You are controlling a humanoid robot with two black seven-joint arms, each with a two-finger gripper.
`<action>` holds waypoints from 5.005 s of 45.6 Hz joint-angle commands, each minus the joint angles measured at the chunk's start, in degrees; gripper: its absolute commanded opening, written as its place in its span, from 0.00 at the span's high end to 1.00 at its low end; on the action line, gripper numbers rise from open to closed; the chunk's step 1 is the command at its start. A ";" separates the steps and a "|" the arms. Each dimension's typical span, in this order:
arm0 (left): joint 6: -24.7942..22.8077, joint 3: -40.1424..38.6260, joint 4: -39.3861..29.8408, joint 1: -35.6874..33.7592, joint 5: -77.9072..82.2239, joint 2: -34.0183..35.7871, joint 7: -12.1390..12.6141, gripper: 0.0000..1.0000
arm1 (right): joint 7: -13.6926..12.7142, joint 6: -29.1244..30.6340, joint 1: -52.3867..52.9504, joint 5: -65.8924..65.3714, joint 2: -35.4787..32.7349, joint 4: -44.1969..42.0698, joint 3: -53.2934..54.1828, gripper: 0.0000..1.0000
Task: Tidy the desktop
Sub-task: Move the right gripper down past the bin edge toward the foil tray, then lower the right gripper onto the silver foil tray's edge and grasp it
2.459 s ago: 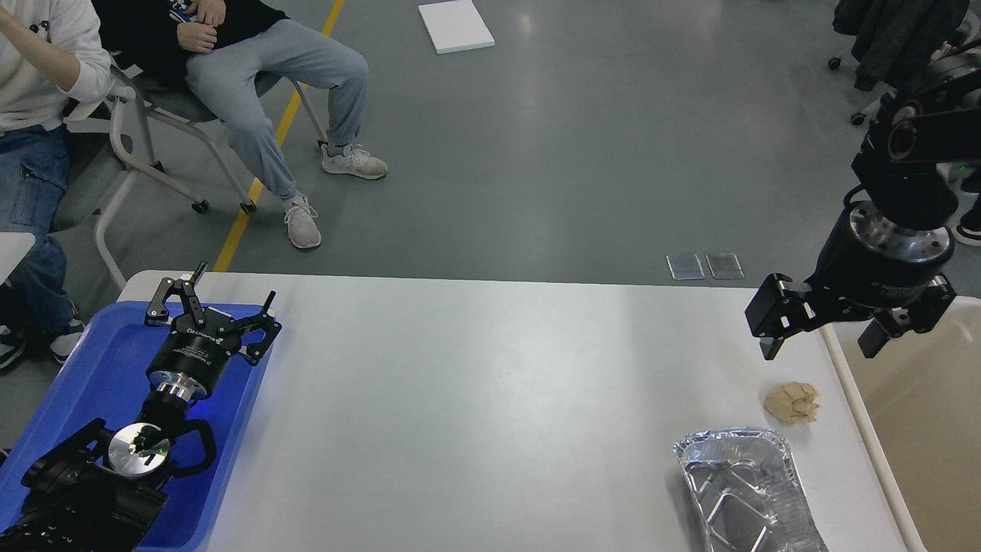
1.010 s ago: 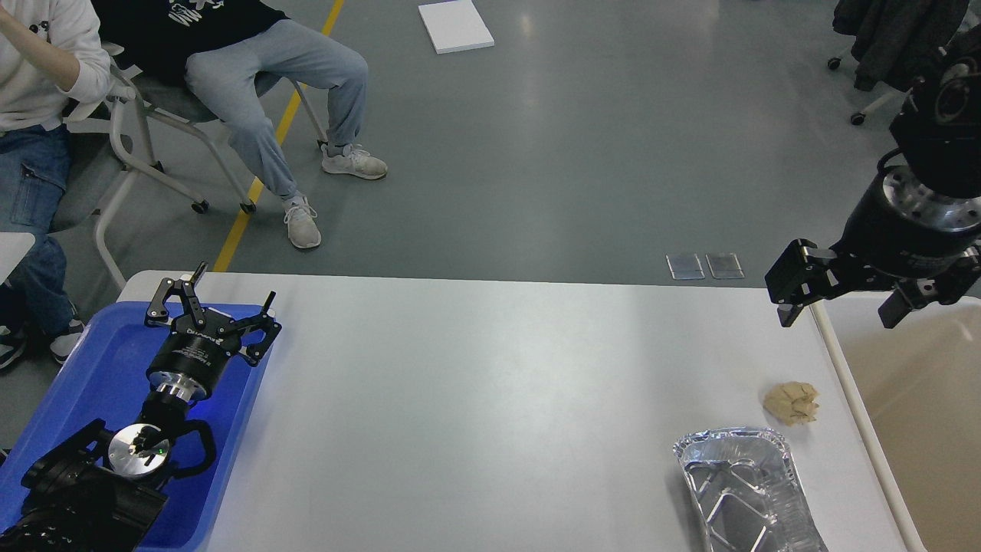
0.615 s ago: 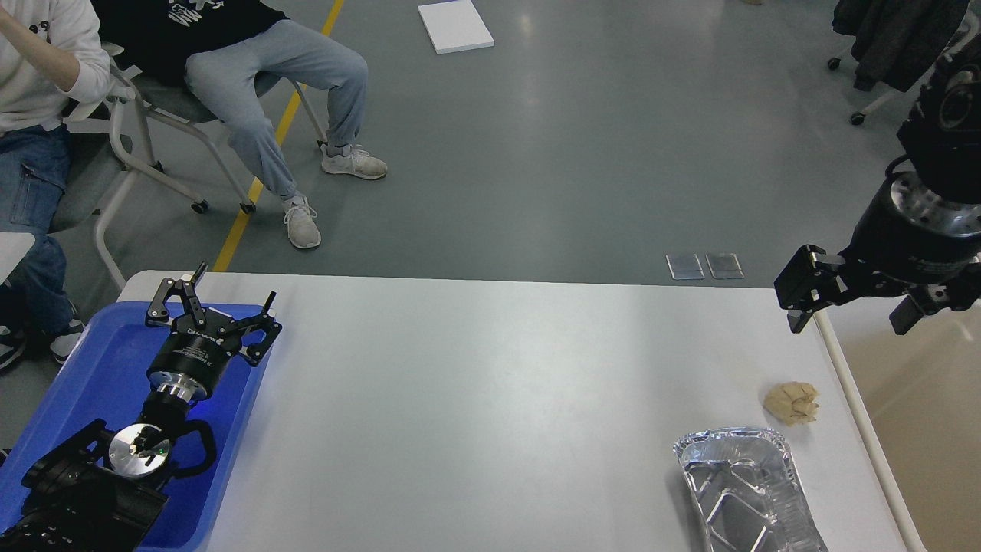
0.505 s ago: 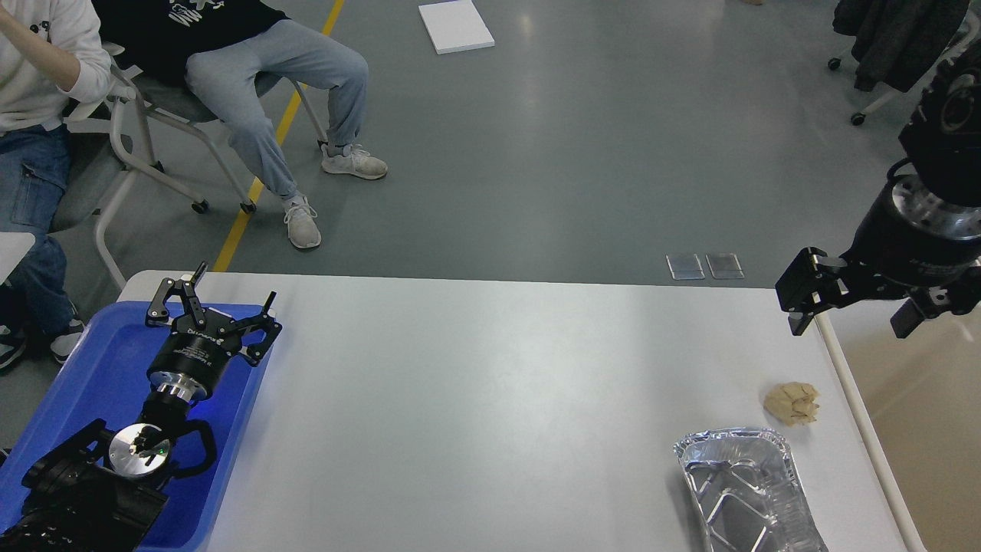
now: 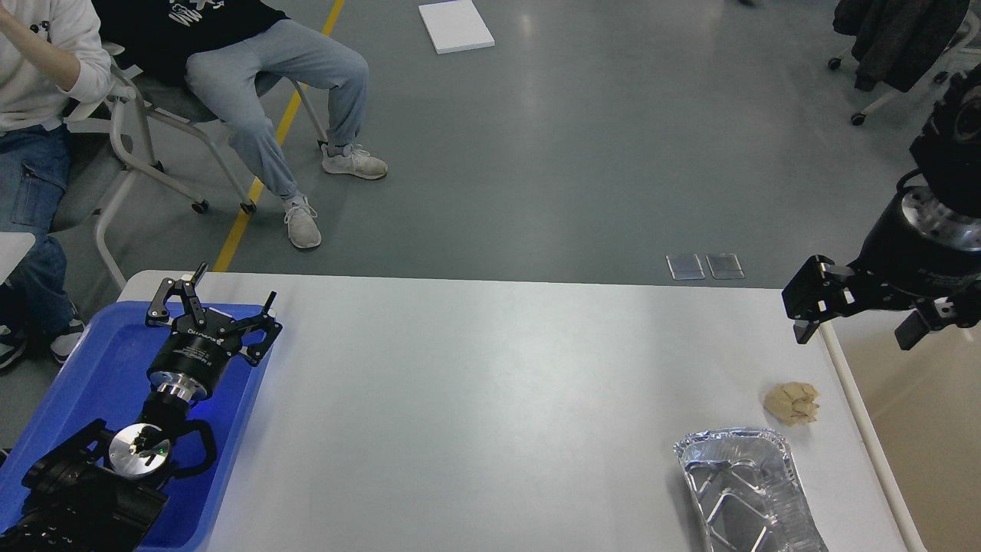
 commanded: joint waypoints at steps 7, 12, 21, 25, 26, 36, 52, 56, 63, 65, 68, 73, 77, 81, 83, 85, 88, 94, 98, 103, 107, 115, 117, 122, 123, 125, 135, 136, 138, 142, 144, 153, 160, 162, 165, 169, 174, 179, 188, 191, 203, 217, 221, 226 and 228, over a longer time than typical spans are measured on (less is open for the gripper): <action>0.00 0.00 0.07 0.00 0.00 0.00 -0.07 0.00 | 0.00 0.00 0.31 0.91 0.14 -0.02 -6.34 0.00; 0.00 0.00 -0.02 0.00 0.00 0.00 -0.07 0.00 | 0.00 0.00 0.49 0.82 0.05 -0.11 -8.01 0.00; 0.00 0.00 -0.02 0.00 0.00 0.00 -0.07 0.00 | -0.17 0.00 -0.04 -0.05 -0.65 -0.19 -7.14 0.00; 0.00 0.00 0.07 0.00 0.00 0.00 -0.07 0.00 | -0.26 0.00 -1.79 -0.93 -1.97 -0.63 -7.14 0.00; 0.00 0.00 0.07 0.00 0.00 0.00 -0.07 0.00 | -0.35 0.00 -2.49 -1.55 -2.41 -0.72 -7.14 0.00; 0.00 0.00 0.07 0.00 0.00 0.00 -0.07 0.00 | -0.26 0.00 -11.54 -11.21 -14.00 -2.92 -1.09 0.00; 0.00 0.00 -0.02 0.00 0.00 0.00 -0.07 0.00 | -0.17 0.00 -30.53 -27.74 -28.34 -3.10 23.97 0.00; 0.00 0.00 -0.02 0.00 0.00 0.00 -0.07 0.00 | -0.17 0.00 -32.81 -28.10 -28.34 -3.79 24.94 0.00; 0.00 0.00 0.07 0.00 0.00 0.00 -0.07 0.00 | -0.35 -9.12 -39.58 -27.30 -28.43 -6.52 28.10 0.00; 0.00 0.00 0.07 0.00 0.00 0.00 -0.07 0.00 | -0.26 -12.29 -41.51 -27.22 -28.43 -8.01 28.72 0.00; 0.00 0.00 0.07 0.00 0.00 0.00 -0.07 0.00 | -0.26 -14.85 -44.06 -26.69 -28.34 -8.89 28.99 0.00; 0.00 0.00 0.07 0.00 0.00 0.00 -0.07 0.00 | -0.26 -14.76 -45.91 -24.41 -28.43 -8.98 28.90 0.00; 0.00 0.00 0.07 0.00 0.00 0.00 -0.07 0.00 | -0.26 -14.76 -46.18 -21.51 -28.95 -9.07 28.63 0.00; 0.00 0.00 0.07 0.00 0.00 0.00 -0.07 0.00 | -0.26 -14.76 -45.92 -18.26 -29.39 -8.90 29.16 0.00; 0.00 0.00 0.07 0.00 0.00 0.00 -0.07 0.00 | -0.26 -14.68 -46.09 -16.33 -29.04 -8.81 29.16 0.00; 0.00 0.00 0.07 0.00 0.00 0.00 -0.07 0.00 | -0.26 -14.76 -46.44 -14.48 -28.86 -8.90 29.16 0.00; 0.00 0.00 -0.02 0.00 0.00 0.00 -0.07 0.00 | -0.26 -14.76 -46.53 -12.81 -28.95 -8.90 29.16 0.00; 0.00 0.00 -0.02 0.00 0.00 0.00 -0.07 0.00 | -0.43 -13.36 -45.65 -13.50 -27.82 -7.84 30.04 0.00; 0.00 0.00 -0.02 0.00 0.00 0.00 -0.07 0.00 | -0.44 -13.18 -45.39 -20.60 -25.27 -8.28 30.04 0.00; 0.00 0.00 -0.02 0.00 0.00 0.00 -0.07 0.00 | -0.44 -13.36 -46.27 -33.18 -23.07 -8.28 30.13 0.00; 0.00 0.00 -0.02 0.00 0.00 0.00 -0.07 0.00 | -0.35 -13.71 -46.71 -35.30 -21.84 -8.28 30.22 0.00; 0.00 0.00 -0.02 0.00 0.00 0.00 -0.07 0.00 | -0.44 -17.92 -47.94 -34.95 -20.78 -8.72 32.50 0.00; 0.00 0.00 -0.02 0.00 0.00 0.00 -0.07 0.00 | -0.44 -18.71 -48.37 -34.43 -20.61 -8.72 32.59 0.00; 0.00 0.00 -0.02 0.00 0.00 0.00 -0.07 0.00 | -0.44 -21.26 -51.71 -34.42 -18.41 -8.63 32.59 0.00; 0.00 0.00 -0.02 0.00 0.00 0.00 -0.07 0.00 | -0.44 -21.44 -51.89 -34.34 -17.97 -8.46 32.68 0.00; 0.00 0.00 -0.02 0.00 0.00 0.00 -0.07 0.00 | -0.44 -21.44 -52.15 -34.42 -17.44 -8.11 32.59 0.00; 0.00 0.00 -0.02 0.00 0.00 0.00 -0.07 0.00 | -0.44 -21.09 -52.59 -34.07 -17.00 -6.61 33.03 0.00; 0.00 0.00 -0.02 0.00 0.00 0.00 -0.07 0.00 | -0.44 -21.18 -52.68 -33.81 -17.00 -6.61 33.20 0.00; 0.00 0.00 -0.02 0.00 0.00 0.00 -0.07 0.00 | -0.35 -21.35 -52.86 -32.24 -17.17 -6.87 33.47 0.00; 0.00 0.00 -0.02 0.00 0.00 0.00 -0.07 0.00 | -0.26 -22.15 -52.95 -25.83 -17.70 -8.36 34.00 0.00; 0.00 0.00 -0.02 0.00 0.00 0.00 -0.07 0.00 | -0.35 -22.06 -53.21 -22.22 -17.62 -9.24 34.00 0.00; 0.00 0.00 -0.02 0.00 0.00 0.00 -0.07 0.00 | -0.17 -22.23 -54.79 -12.72 -17.44 -9.77 34.43 0.00; 0.00 0.00 -0.02 0.00 0.00 0.00 -0.07 0.00 | -0.26 -21.97 -54.79 -9.90 -18.32 -10.21 35.31 0.00; 0.00 0.00 -0.02 0.00 0.00 0.00 -0.07 0.00 | -0.35 -22.41 -54.71 -10.08 -18.41 -10.39 35.14 0.00; 0.00 0.00 -0.02 0.00 0.00 0.00 -0.07 0.00 | -0.70 -22.50 -54.27 -11.30 -19.28 -10.22 34.62 0.00; 0.00 0.00 -0.02 0.00 0.00 0.00 -0.07 0.00 | -0.96 -24.25 -54.62 -16.82 -19.02 -10.13 32.68 0.00; 0.00 0.00 -0.02 0.00 0.00 0.00 -0.07 0.00 | -1.23 -29.78 -56.02 -31.32 -18.23 -8.90 30.66 0.00; 0.00 0.00 -0.02 0.00 0.00 0.00 -0.07 0.00 | -1.14 -34.27 -57.78 -40.83 -18.14 -7.85 30.66 0.00; 0.00 0.00 -0.02 0.00 0.00 0.00 -0.07 0.00 | -0.96 -39.02 -57.69 -43.47 -18.32 -0.90 31.80 0.00; 0.00 0.00 -0.02 0.00 0.00 0.00 -0.07 0.00 | -1.05 -39.28 -58.31 -43.56 -17.71 -0.11 32.59 0.00; 0.00 0.00 -0.02 0.00 0.00 0.00 -0.07 0.00 | -1.05 -42.79 -61.12 -44.70 -14.54 -0.63 33.20 0.00; 0.00 0.00 -0.02 0.00 0.00 0.00 -0.07 0.00 | -1.05 -44.82 -63.75 -46.73 -13.14 -5.20 33.12 0.00; 0.00 0.00 -0.02 0.00 0.00 0.00 -0.07 0.00 | -0.96 -44.82 -65.34 -46.64 -12.43 -7.75 33.20 0.02; 0.00 0.00 -0.02 0.00 0.00 0.00 -0.07 0.00 | -0.96 -44.82 -66.48 -46.64 -12.08 -8.81 32.94 0.07; 0.00 0.00 -0.02 0.00 0.00 0.00 -0.07 0.00 | -0.96 -44.82 -66.83 -46.55 -12.08 -8.98 32.94 0.11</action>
